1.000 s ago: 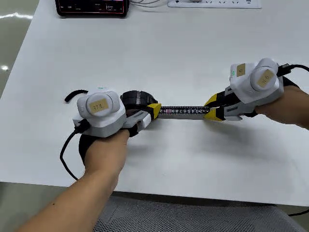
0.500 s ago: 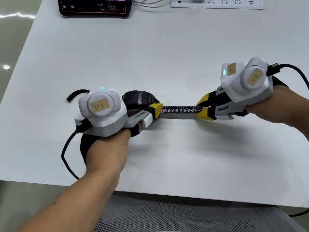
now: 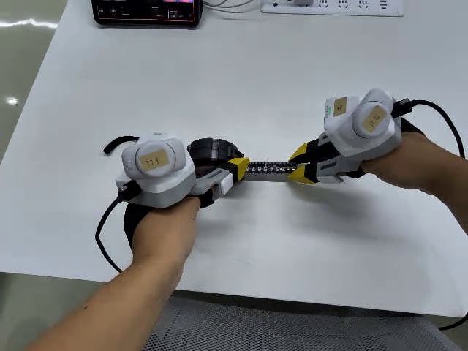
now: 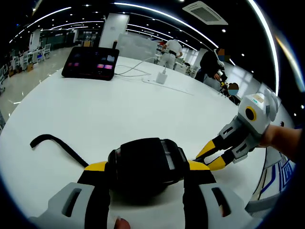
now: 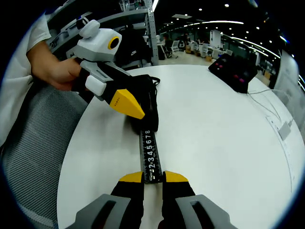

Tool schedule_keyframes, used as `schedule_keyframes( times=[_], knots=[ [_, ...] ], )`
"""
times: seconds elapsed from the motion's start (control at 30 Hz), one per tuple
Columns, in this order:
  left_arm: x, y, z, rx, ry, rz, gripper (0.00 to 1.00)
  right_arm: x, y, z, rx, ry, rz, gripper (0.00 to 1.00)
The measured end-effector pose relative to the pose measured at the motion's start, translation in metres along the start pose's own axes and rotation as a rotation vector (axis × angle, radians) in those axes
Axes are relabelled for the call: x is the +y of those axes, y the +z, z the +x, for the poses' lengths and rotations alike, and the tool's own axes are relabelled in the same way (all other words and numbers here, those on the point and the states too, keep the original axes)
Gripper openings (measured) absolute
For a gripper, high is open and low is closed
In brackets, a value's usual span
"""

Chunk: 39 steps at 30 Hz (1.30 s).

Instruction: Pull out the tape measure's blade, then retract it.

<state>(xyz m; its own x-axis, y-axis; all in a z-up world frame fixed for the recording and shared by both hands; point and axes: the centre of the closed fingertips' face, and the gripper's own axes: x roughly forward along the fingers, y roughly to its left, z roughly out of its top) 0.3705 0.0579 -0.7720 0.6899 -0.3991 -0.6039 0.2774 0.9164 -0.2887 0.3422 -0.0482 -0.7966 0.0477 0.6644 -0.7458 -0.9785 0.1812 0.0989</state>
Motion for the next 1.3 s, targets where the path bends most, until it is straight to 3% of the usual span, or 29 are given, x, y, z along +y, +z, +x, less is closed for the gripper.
schedule_keyframes(
  times=[1.3],
  knots=[
    [0.000,-0.001,0.002,0.001,-0.005,-0.008,0.58,0.005,0.035,0.036,-0.055,0.018,-0.012,0.10]
  ],
)
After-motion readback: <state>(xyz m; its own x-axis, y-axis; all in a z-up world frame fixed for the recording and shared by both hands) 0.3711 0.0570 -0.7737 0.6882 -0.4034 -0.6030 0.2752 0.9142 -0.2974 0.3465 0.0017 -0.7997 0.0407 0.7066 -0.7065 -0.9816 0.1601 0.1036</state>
